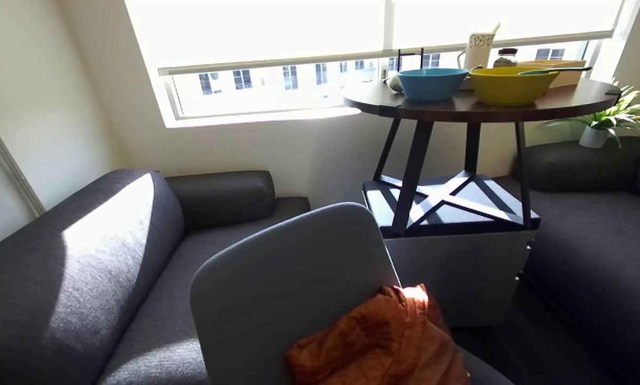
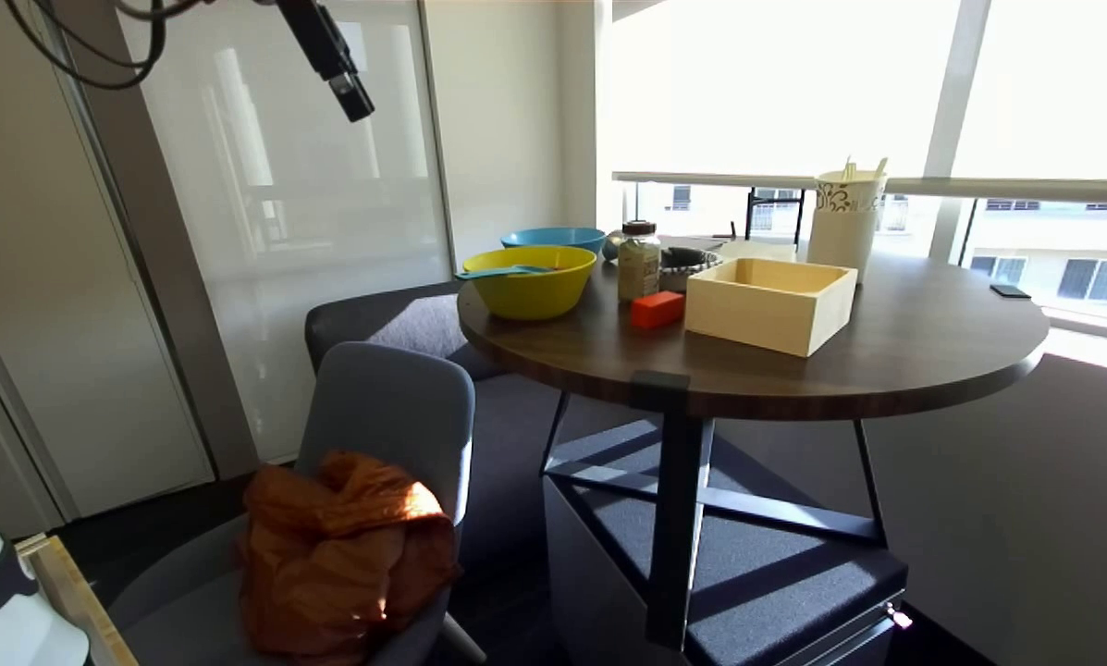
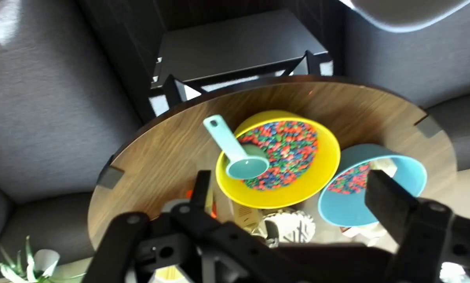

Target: Pick up the square bowl and pour all its contents into the blue bowl, put the square bowl back on the table

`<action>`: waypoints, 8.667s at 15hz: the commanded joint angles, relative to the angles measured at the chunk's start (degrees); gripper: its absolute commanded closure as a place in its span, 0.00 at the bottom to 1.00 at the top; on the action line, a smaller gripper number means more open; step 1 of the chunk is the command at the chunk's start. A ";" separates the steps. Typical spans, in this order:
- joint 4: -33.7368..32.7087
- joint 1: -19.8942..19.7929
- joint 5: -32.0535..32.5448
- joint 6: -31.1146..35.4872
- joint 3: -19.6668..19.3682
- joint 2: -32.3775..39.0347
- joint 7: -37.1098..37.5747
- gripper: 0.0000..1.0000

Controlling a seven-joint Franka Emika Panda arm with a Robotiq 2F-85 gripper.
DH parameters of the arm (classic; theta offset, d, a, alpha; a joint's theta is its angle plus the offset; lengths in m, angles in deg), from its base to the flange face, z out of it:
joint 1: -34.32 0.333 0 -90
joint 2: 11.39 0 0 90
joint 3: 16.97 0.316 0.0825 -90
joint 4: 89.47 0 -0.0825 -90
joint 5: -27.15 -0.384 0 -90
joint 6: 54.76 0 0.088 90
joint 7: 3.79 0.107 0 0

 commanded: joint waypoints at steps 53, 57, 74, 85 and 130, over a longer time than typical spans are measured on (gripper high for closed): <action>-66.40 -9.07 -17.56 -27.07 -21.66 66.95 34.52 0.00; -63.54 -8.03 -17.42 -12.74 -21.88 68.84 33.09 0.00; -60.79 -7.43 -12.86 -3.04 -21.61 74.19 31.00 0.34; -60.59 -9.69 -15.94 -3.26 -20.68 73.36 31.06 0.85; -28.84 24.86 62.19 56.42 -26.44 40.90 53.73 0.98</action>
